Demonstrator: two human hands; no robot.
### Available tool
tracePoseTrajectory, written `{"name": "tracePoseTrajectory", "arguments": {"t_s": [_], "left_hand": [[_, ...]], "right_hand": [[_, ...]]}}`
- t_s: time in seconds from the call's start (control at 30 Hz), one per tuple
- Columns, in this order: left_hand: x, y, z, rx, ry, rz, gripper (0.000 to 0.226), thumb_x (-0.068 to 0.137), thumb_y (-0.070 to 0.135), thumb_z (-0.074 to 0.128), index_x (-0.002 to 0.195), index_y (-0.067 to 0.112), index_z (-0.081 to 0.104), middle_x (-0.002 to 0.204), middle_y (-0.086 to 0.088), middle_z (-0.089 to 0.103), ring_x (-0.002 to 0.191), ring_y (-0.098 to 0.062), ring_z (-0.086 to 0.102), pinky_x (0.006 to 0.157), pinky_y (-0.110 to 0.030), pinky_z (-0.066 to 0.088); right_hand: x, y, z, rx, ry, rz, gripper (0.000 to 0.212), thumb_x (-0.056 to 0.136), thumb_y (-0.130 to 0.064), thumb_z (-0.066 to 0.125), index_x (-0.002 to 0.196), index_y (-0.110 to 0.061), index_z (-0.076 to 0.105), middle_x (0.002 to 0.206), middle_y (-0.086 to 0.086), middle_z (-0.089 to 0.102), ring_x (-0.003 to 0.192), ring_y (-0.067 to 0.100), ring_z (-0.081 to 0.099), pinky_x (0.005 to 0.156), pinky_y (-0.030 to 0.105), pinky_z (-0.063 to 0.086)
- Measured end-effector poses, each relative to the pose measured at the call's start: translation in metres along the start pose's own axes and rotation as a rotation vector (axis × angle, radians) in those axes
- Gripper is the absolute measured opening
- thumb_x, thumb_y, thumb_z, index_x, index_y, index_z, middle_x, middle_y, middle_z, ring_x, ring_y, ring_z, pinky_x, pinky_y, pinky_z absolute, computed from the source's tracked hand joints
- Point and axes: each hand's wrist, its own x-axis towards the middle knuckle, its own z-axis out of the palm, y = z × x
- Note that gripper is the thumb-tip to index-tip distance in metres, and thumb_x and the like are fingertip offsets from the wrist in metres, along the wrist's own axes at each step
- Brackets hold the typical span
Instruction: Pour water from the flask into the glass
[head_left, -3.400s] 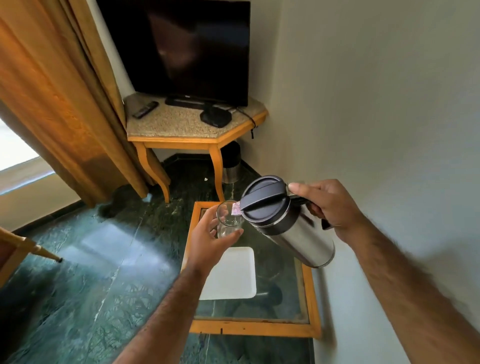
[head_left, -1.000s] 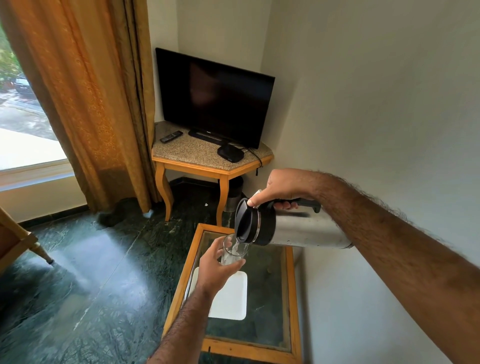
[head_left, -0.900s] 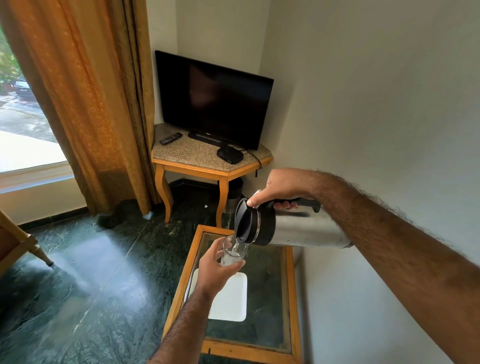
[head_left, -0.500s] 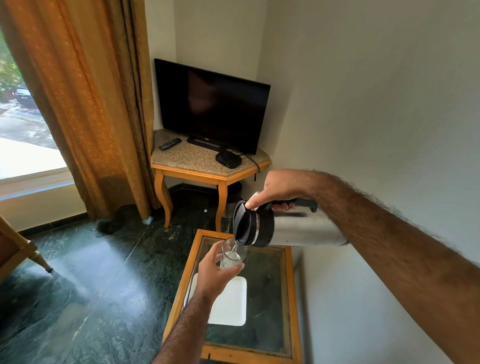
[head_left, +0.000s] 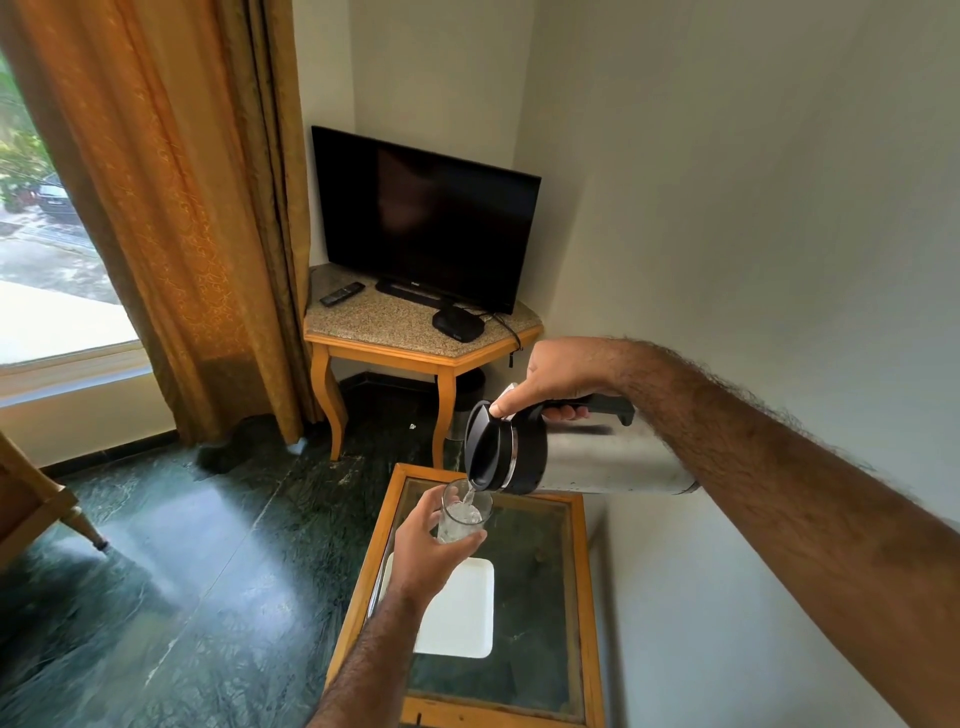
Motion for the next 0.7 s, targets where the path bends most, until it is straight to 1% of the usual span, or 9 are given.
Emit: {"name": "tracePoseTrajectory", "arguments": {"t_s": [0.1, 0.27, 0.33, 0.37, 0.43, 0.57, 0.6, 0.67, 0.7], "left_hand": [[0.0009, 0.0009, -0.0009, -0.008, 0.006, 0.007, 0.074, 0.068, 0.028, 0.094, 0.135, 0.028, 0.063, 0.138, 0.003, 0.068, 0.132, -0.025, 0.061, 0.098, -0.055, 0.062], [0.0026, 0.0003, 0.0000, -0.011, 0.004, 0.008, 0.073, 0.071, 0.024, 0.095, 0.136, 0.028, 0.063, 0.140, 0.002, 0.067, 0.134, -0.024, 0.059, 0.101, -0.054, 0.060], [0.0034, -0.0011, 0.0007, -0.014, 0.008, 0.007, 0.073, 0.072, 0.024, 0.095, 0.137, 0.028, 0.062, 0.142, 0.002, 0.066, 0.136, -0.024, 0.059, 0.102, -0.049, 0.060], [0.0034, -0.0017, 0.0010, -0.012, 0.006, 0.009, 0.073, 0.073, 0.024, 0.095, 0.137, 0.028, 0.062, 0.143, 0.002, 0.066, 0.136, -0.024, 0.058, 0.102, -0.045, 0.059], [0.0032, -0.0019, 0.0019, -0.007, 0.002, 0.009, 0.072, 0.074, 0.022, 0.095, 0.138, 0.026, 0.061, 0.143, 0.001, 0.065, 0.137, -0.024, 0.058, 0.099, -0.037, 0.055], [0.0032, -0.0018, 0.0021, -0.005, 0.004, 0.008, 0.073, 0.074, 0.022, 0.095, 0.139, 0.026, 0.061, 0.145, 0.001, 0.065, 0.138, -0.025, 0.057, 0.099, -0.035, 0.052], [0.0032, -0.0011, 0.0016, -0.005, 0.007, 0.010, 0.073, 0.074, 0.023, 0.095, 0.139, 0.026, 0.061, 0.145, 0.002, 0.065, 0.138, -0.025, 0.057, 0.100, -0.037, 0.054], [0.0035, -0.0008, 0.0006, -0.010, 0.007, 0.009, 0.073, 0.073, 0.023, 0.095, 0.139, 0.026, 0.061, 0.145, 0.001, 0.065, 0.138, -0.025, 0.057, 0.104, -0.046, 0.058], [0.0041, -0.0009, 0.0003, -0.015, 0.005, 0.012, 0.073, 0.073, 0.023, 0.095, 0.138, 0.026, 0.062, 0.144, 0.001, 0.065, 0.137, -0.025, 0.057, 0.104, -0.049, 0.058]], "right_hand": [[0.0013, -0.0004, -0.0006, -0.001, -0.003, 0.001, 0.052, 0.085, -0.054, 0.076, 0.054, -0.014, 0.067, 0.048, -0.001, 0.061, 0.039, 0.013, 0.052, 0.050, 0.026, 0.044], [0.0042, 0.0002, -0.0016, -0.001, -0.011, 0.017, 0.050, 0.086, -0.055, 0.075, 0.063, -0.011, 0.070, 0.051, -0.001, 0.063, 0.042, 0.013, 0.053, 0.049, 0.025, 0.045], [0.0056, -0.0001, -0.0017, -0.014, -0.011, 0.012, 0.051, 0.085, -0.056, 0.075, 0.062, -0.011, 0.069, 0.051, -0.001, 0.063, 0.041, 0.013, 0.054, 0.050, 0.025, 0.046], [0.0060, -0.0005, -0.0017, -0.017, -0.011, 0.012, 0.052, 0.085, -0.056, 0.075, 0.061, -0.011, 0.069, 0.050, -0.001, 0.063, 0.041, 0.013, 0.054, 0.051, 0.026, 0.046], [0.0065, -0.0015, -0.0026, -0.016, -0.014, 0.013, 0.052, 0.086, -0.056, 0.074, 0.061, -0.011, 0.069, 0.050, -0.001, 0.063, 0.040, 0.013, 0.054, 0.052, 0.026, 0.046], [0.0060, -0.0007, -0.0034, -0.008, -0.019, 0.008, 0.052, 0.087, -0.055, 0.074, 0.056, -0.013, 0.067, 0.048, -0.001, 0.063, 0.040, 0.013, 0.053, 0.054, 0.027, 0.046], [0.0062, -0.0007, -0.0030, -0.006, -0.022, 0.011, 0.052, 0.086, -0.055, 0.074, 0.057, -0.013, 0.068, 0.049, -0.001, 0.063, 0.040, 0.013, 0.053, 0.054, 0.028, 0.047], [0.0068, -0.0011, -0.0020, -0.012, -0.025, 0.017, 0.053, 0.086, -0.056, 0.074, 0.057, -0.012, 0.068, 0.050, 0.000, 0.064, 0.041, 0.014, 0.054, 0.055, 0.028, 0.047], [0.0071, -0.0016, -0.0019, -0.017, -0.022, 0.018, 0.053, 0.086, -0.056, 0.075, 0.056, -0.013, 0.067, 0.050, 0.000, 0.064, 0.040, 0.013, 0.054, 0.055, 0.028, 0.048]]}}
